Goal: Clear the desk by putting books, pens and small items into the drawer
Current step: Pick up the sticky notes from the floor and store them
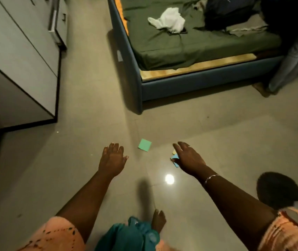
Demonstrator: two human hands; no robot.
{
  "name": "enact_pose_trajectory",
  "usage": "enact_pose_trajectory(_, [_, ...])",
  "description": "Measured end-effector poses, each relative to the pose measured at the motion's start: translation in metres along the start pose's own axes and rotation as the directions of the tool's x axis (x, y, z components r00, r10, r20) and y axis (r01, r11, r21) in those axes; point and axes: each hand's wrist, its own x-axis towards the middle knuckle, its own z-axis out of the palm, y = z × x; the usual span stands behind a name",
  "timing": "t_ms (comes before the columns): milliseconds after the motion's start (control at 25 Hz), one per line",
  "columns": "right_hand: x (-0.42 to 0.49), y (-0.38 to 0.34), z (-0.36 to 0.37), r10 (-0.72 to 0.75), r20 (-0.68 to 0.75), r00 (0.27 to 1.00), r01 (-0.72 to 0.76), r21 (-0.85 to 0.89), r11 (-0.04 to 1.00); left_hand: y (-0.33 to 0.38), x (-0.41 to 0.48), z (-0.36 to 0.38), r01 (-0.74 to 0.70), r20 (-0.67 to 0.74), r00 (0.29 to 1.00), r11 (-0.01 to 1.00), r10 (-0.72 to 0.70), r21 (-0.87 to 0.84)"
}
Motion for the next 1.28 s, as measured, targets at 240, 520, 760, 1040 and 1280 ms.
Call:
enact_pose_trajectory(240, [0.01, 0.107, -0.005, 0.336, 0.045, 0.941, -0.339, 0.082, 0.937, 0.052, 0.091, -0.018, -0.196, 0.071, 0.979, 0.975, 0.189, 0.105])
enact_pose_trajectory(520, [0.079, 0.167, 0.023, 0.422, 0.217, 0.881, -0.448, 0.092, 0.889, 0.074, 0.223, -0.014, -0.31, 0.215, 0.934, 0.946, 0.284, 0.096])
enact_pose_trajectory(760, [0.154, 0.219, 0.121, 0.426, 0.386, 0.818, -0.499, 0.111, 0.859, 0.084, 0.324, 0.094, -0.069, 0.351, 0.93, 0.991, 0.105, -0.112])
enact_pose_trajectory(1040, [0.252, 0.278, 0.299, 0.413, 0.461, 0.785, -0.51, 0.103, 0.854, 0.078, 0.414, 0.291, 0.158, 0.471, 0.881, 0.965, -0.043, -0.207])
enact_pose_trajectory(1280, [0.319, 0.317, 0.419, 0.429, 0.401, 0.81, -0.519, 0.147, 0.842, 0.071, 0.481, 0.403, 0.407, 0.434, 0.857, 0.881, -0.277, -0.242])
